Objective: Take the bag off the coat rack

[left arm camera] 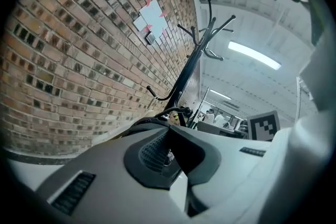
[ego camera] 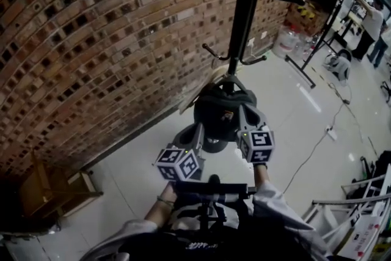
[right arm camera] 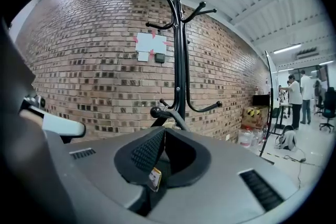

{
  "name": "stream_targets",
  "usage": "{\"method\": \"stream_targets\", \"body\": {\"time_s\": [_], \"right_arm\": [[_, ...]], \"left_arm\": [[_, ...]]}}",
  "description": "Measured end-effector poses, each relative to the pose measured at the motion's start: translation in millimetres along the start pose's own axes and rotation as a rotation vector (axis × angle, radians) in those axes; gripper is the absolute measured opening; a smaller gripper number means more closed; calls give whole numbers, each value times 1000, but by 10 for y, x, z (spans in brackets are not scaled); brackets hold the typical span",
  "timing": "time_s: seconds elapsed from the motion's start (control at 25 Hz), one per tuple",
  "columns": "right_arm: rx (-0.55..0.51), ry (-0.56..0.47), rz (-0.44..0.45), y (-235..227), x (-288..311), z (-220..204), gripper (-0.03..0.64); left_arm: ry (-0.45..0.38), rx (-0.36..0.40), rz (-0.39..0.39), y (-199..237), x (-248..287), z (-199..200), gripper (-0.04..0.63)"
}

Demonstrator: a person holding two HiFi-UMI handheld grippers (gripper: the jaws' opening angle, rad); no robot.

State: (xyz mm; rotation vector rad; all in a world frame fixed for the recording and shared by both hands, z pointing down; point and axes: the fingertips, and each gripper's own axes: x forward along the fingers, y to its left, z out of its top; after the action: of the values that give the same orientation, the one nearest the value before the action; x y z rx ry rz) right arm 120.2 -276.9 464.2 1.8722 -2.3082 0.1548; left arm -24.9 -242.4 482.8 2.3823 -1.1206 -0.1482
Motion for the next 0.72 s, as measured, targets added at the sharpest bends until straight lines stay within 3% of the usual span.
{"method": "stream_targets", "body": {"time_s": [0.08,0.36,0.52,0.72], "right_arm": [[-40,13,3,-78,123,37,16],[-216,78,32,-200,553,67,153],[-260,124,33,-144,706,86,173],[-314,110,39,-288,909,57,173]], "left_arm": [[-11,-3,18,30,79,47,-3],[-35,1,68,128,295,177,-2],[-43,6,93,190,363,224,-2],[-50,-2,117,247,416,239,-2]]}}
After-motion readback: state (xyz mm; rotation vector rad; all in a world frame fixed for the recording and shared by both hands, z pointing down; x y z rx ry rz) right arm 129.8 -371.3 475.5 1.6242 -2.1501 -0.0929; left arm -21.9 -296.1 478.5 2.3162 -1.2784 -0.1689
